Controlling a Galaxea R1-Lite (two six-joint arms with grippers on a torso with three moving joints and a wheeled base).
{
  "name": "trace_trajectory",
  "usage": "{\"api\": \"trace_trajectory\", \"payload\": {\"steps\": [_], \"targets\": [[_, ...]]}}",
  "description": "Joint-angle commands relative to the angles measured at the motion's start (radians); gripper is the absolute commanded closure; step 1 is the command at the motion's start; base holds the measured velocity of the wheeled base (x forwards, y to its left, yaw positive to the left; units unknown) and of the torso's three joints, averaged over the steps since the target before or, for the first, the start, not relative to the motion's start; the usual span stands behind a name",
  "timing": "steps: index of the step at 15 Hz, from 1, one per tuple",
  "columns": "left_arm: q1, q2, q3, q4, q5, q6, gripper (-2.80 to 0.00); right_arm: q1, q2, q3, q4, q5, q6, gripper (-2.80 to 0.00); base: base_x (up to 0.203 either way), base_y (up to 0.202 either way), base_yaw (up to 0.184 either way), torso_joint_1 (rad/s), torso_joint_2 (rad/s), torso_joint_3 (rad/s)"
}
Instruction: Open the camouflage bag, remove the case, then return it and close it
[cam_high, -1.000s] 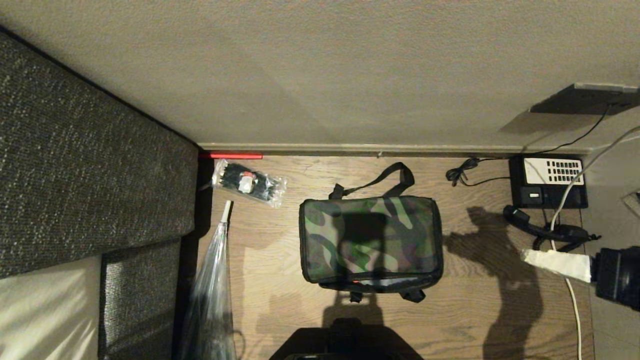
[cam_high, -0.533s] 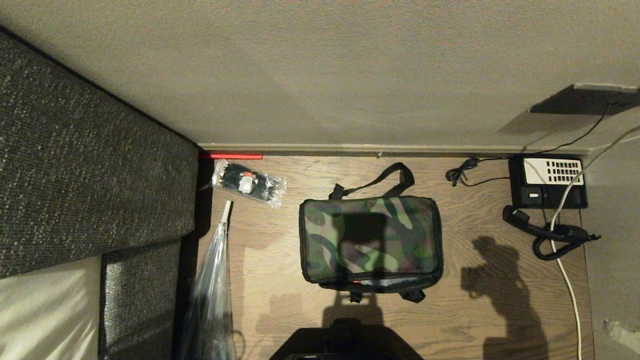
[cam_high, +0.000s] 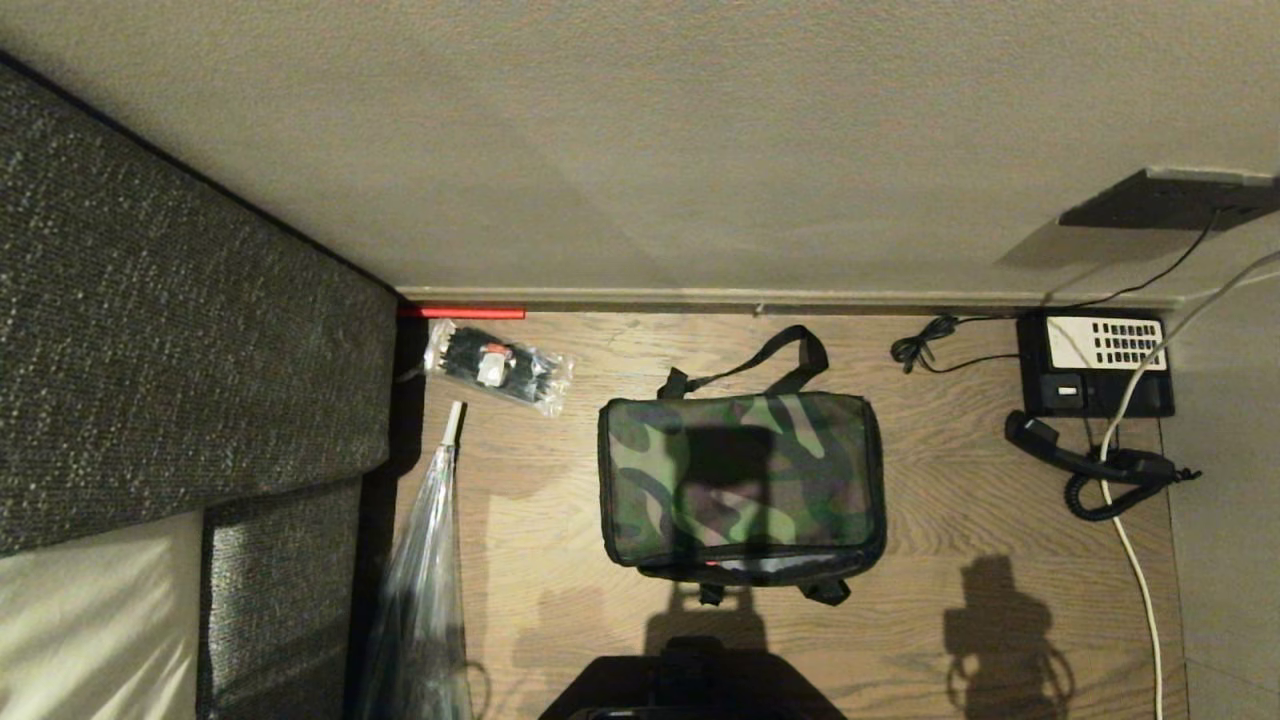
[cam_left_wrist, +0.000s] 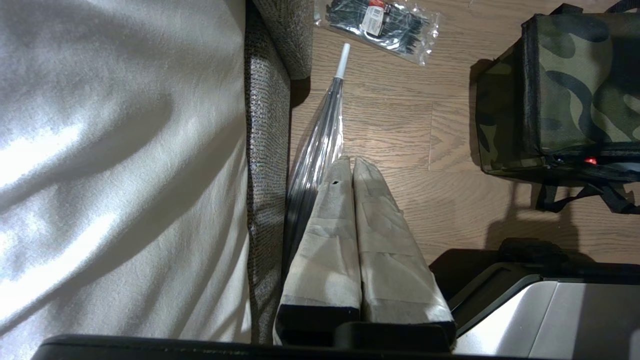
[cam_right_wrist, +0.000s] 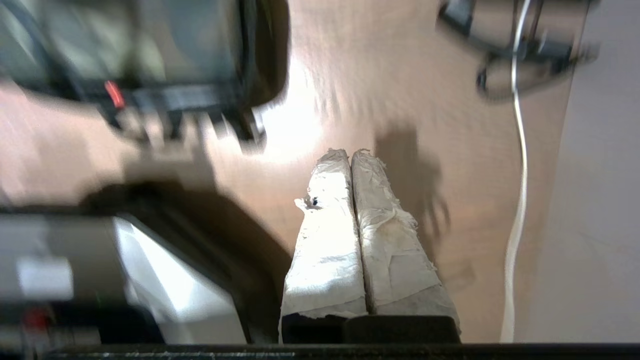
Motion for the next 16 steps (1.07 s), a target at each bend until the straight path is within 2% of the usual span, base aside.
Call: {"api": "trace_trajectory", "payload": {"steps": [1, 8, 16], "targets": [[0.0, 0.0, 0.0, 0.0, 0.0, 0.0, 0.0, 0.009, -0.125, 0.021, -0.012, -0.011, 0.036, 0.0, 0.0, 0.0, 0.0, 0.0, 0.0, 0.0], [0.0, 0.0, 0.0, 0.0, 0.0, 0.0, 0.0, 0.013, -0.153, 0.018, -0.009, -0.018, 0.076, 0.0, 0.0, 0.0, 0.0, 0.0, 0.0, 0.0], [0.0, 0.0, 0.0, 0.001, -0.002, 0.0, 0.0, 0.013, -0.153, 0.018, -0.01, -0.018, 0.076, 0.0, 0.0, 0.0, 0.0, 0.0, 0.0, 0.0]]}}
